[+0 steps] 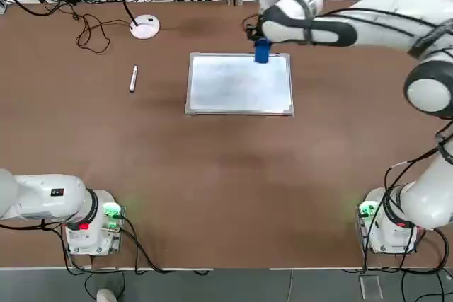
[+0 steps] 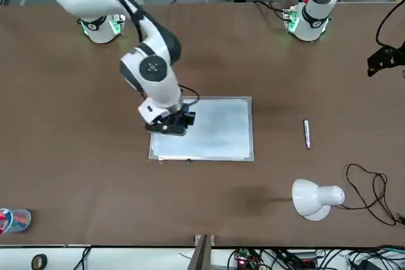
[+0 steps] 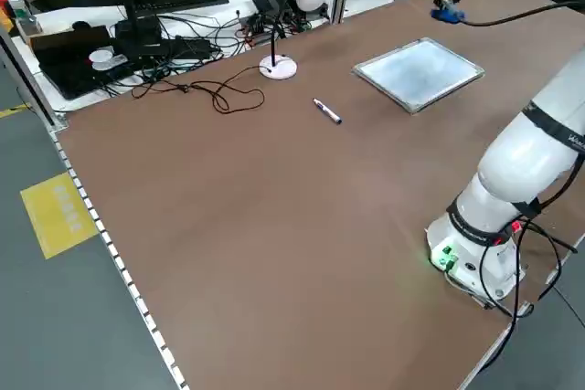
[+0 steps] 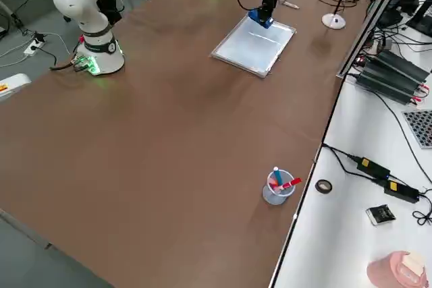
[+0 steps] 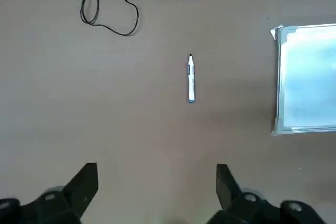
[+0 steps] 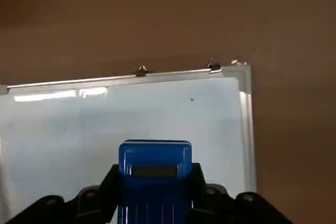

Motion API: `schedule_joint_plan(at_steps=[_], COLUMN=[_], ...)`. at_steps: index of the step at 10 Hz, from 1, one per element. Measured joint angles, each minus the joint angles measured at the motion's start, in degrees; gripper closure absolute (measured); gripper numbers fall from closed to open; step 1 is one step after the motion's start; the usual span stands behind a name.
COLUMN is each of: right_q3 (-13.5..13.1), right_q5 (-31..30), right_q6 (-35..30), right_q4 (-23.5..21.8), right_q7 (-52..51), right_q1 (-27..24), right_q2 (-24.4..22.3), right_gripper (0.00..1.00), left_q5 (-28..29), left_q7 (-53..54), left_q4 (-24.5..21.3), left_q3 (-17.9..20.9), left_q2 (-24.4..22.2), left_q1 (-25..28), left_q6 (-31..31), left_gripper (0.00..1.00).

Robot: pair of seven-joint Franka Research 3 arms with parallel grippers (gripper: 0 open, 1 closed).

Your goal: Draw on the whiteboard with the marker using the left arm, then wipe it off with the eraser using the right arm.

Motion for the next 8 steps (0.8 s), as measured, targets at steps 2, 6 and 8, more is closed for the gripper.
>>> schedule_joint_plan(at_steps=[2, 6, 8], right_q3=[-0.02, -0.12, -0.12], right_q5=[-0.01, -0.25, -0.5], right_q6=[0.06, 0.44, 0.91], right_q4=[-4.29, -10.91, -14.15], right_q7=[-9.93, -28.59, -35.01], right_q1=[-4.65, -16.3, -21.12], right_q2=[-2.81, -6.56, -8.98], right_gripper=[0.43, 0.43, 0.43], left_q5=[0.0, 0.0, 0.0], left_q7=[0.0, 0.0, 0.0], left_q4=[-0.01, -0.04, -0.05], left_q3=[0.0, 0.0, 0.0], left_q2=[0.01, 0.08, 0.12], left_q1=[-0.01, -0.02, -0.02], left_q6=[0.0, 0.0, 0.0], left_gripper=[0.0, 0.0, 0.0])
